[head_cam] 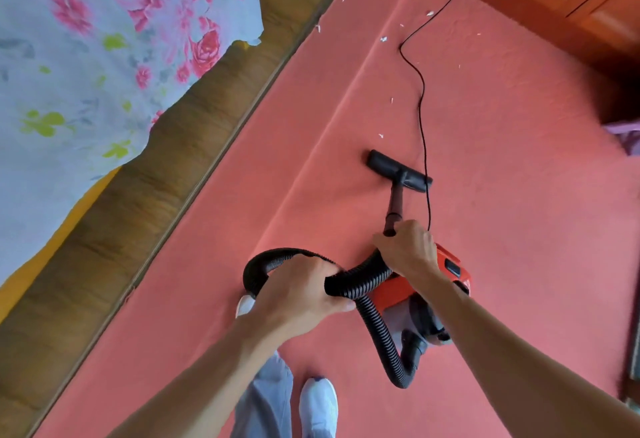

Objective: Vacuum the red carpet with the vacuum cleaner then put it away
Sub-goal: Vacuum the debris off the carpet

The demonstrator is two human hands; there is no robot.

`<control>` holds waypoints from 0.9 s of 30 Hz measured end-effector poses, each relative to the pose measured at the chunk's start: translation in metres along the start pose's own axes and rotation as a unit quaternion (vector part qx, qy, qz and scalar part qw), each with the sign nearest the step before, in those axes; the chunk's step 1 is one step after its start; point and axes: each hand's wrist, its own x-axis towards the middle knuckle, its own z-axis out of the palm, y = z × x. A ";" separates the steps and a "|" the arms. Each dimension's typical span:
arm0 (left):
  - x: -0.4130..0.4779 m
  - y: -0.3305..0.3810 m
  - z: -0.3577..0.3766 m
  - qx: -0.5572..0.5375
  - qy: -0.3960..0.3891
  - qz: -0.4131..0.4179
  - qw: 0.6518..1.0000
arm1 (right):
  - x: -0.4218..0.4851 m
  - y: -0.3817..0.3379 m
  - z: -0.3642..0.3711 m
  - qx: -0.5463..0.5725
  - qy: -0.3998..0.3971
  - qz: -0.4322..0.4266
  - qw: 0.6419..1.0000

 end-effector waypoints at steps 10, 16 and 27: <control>0.092 -0.018 -0.045 -0.047 -0.004 -0.012 0.999 | 0.094 -0.061 -0.005 -0.024 0.037 -0.007 0.999; 0.085 -0.008 -0.082 -0.013 -0.129 0.039 0.991 | 0.050 -0.050 -0.030 0.028 -0.007 -0.018 0.999; 0.082 0.029 -0.141 0.032 -0.229 0.100 0.968 | 0.012 -0.046 -0.064 0.079 -0.079 0.026 0.993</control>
